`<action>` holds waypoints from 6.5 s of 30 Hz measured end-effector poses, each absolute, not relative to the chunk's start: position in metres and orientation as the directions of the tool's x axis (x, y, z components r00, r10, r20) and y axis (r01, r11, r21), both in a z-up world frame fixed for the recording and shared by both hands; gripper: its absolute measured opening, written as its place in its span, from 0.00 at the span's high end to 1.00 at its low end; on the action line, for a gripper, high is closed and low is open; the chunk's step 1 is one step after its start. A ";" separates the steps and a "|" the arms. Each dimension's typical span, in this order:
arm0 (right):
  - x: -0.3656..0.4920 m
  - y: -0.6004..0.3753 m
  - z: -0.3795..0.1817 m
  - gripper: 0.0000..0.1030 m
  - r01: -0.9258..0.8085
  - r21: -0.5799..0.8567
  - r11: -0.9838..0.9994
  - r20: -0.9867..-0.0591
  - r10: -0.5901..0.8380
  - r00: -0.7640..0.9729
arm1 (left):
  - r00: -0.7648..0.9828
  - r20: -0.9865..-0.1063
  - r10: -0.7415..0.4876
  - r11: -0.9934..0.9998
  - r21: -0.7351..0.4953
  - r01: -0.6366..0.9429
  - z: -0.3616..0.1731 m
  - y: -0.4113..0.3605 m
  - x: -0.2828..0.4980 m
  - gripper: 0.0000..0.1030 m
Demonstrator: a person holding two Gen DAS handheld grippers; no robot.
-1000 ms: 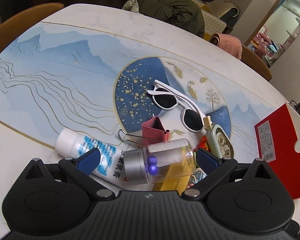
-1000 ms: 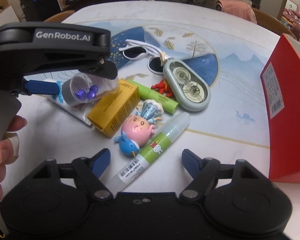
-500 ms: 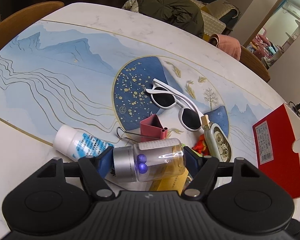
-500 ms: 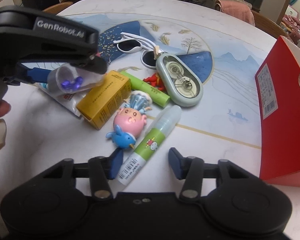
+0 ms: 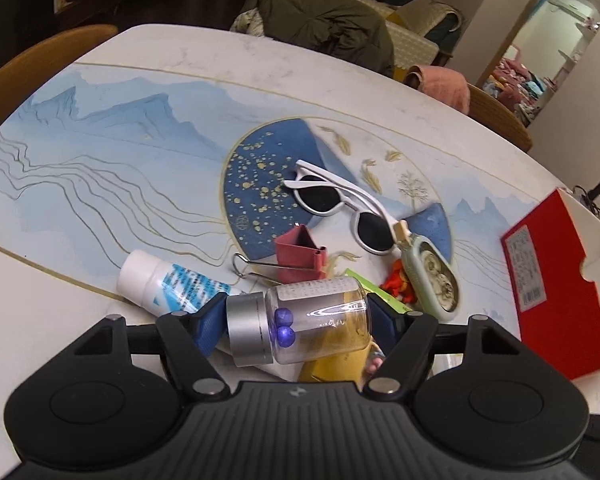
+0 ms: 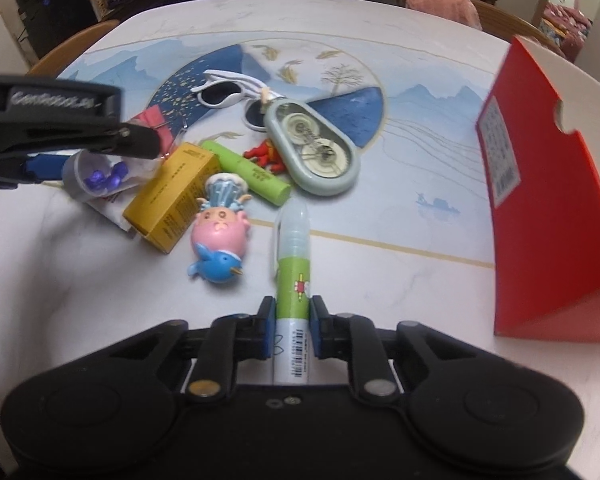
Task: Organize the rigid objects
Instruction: 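Grasp the glass pill jar with the left tool while the right tool grasps the glue stick, then carry the pill jar and glue stick with both tools over the shoebox, then lower and release the pill jar and glue stick inside the box with both tools, then lift both tools out of the shoebox and move back toward the mat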
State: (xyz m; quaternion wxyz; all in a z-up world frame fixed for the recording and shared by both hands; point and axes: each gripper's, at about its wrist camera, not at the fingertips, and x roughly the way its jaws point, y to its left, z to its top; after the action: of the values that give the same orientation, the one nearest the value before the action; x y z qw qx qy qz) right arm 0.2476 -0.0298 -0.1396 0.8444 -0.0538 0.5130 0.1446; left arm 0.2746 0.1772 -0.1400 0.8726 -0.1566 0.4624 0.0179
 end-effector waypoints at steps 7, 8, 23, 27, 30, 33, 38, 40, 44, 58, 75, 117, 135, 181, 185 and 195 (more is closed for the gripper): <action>0.244 -0.052 -0.130 0.84 -0.260 0.078 0.963 -0.871 0.193 0.451 | 0.580 -0.805 -0.123 0.958 -0.249 -0.142 -0.130 0.169 0.264 0.29; 0.243 -0.054 -0.127 0.84 -0.256 0.082 0.963 -0.869 0.195 0.455 | 0.580 -0.805 -0.128 0.960 -0.248 -0.132 -0.128 0.167 0.262 0.29; 0.224 -0.106 -0.081 0.84 -0.227 0.156 0.961 -0.818 0.255 0.516 | 0.605 -0.762 -0.232 0.953 -0.303 -0.017 -0.089 0.121 0.239 0.29; 0.220 -0.125 -0.064 0.84 -0.228 0.180 0.957 -0.800 0.278 0.532 | 0.615 -0.747 -0.251 0.951 -0.310 0.010 -0.075 0.106 0.236 0.29; 0.218 -0.135 -0.056 0.84 -0.221 0.193 0.956 -0.790 0.285 0.543 | 0.622 -0.737 -0.263 0.949 -0.313 0.030 -0.067 0.094 0.235 0.29; 0.216 -0.150 -0.046 0.84 -0.209 0.207 0.956 -0.778 0.291 0.557 | 0.627 -0.731 -0.271 0.949 -0.313 0.046 -0.061 0.083 0.234 0.29; 0.217 -0.174 -0.034 0.84 -0.192 0.208 0.959 -0.761 0.282 0.585 | 0.628 -0.723 -0.287 0.948 -0.307 0.080 -0.052 0.060 0.234 0.29; 0.219 -0.183 -0.032 0.84 -0.184 0.205 0.961 -0.757 0.274 0.594 | 0.628 -0.721 -0.294 0.948 -0.304 0.094 -0.050 0.050 0.234 0.29; 0.224 -0.199 -0.029 0.84 -0.168 0.201 0.965 -0.753 0.262 0.604 | 0.623 -0.719 -0.308 0.947 -0.295 0.128 -0.046 0.029 0.236 0.29; 0.241 -0.257 -0.030 0.84 -0.124 0.211 0.970 -0.761 0.243 0.601 | 0.601 -0.719 -0.348 0.937 -0.251 0.242 -0.039 -0.045 0.256 0.29; 0.301 -0.337 -0.046 0.84 -0.025 0.187 0.982 -0.768 0.161 0.620 | 0.558 -0.758 -0.338 0.924 -0.155 0.350 -0.059 -0.143 0.301 0.29; 0.403 -0.308 -0.123 0.84 -0.095 0.174 0.980 -0.905 0.197 0.377 | 0.214 -0.964 -0.156 0.928 -0.068 0.367 -0.159 -0.210 0.384 0.29; 0.387 -0.330 -0.106 0.68 -0.080 0.231 0.970 -0.879 0.243 0.410 | 0.212 -0.964 -0.160 0.937 -0.081 0.340 -0.152 -0.209 0.385 0.28; 0.285 -0.339 -0.013 0.01 -0.135 0.317 0.939 -0.708 0.329 0.625 | 0.523 -0.790 -0.321 0.946 -0.245 0.211 -0.049 -0.122 0.269 0.02; 0.270 -0.335 -0.008 0.01 -0.157 0.303 0.940 -0.698 0.331 0.635 | 0.583 -0.754 -0.303 0.953 -0.239 0.185 -0.042 -0.104 0.253 0.00; 0.240 -0.306 -0.006 0.00 -0.211 0.288 0.934 -0.684 0.355 0.638 | 0.726 -0.659 -0.196 0.978 -0.188 0.093 -0.026 -0.047 0.217 0.00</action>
State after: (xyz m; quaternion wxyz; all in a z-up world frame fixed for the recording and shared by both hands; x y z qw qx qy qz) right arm 0.2403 -0.3060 -0.0059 0.9004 0.0907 0.3954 0.1572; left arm 0.2173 -0.0472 -0.0258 0.9262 -0.0711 0.3620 -0.0779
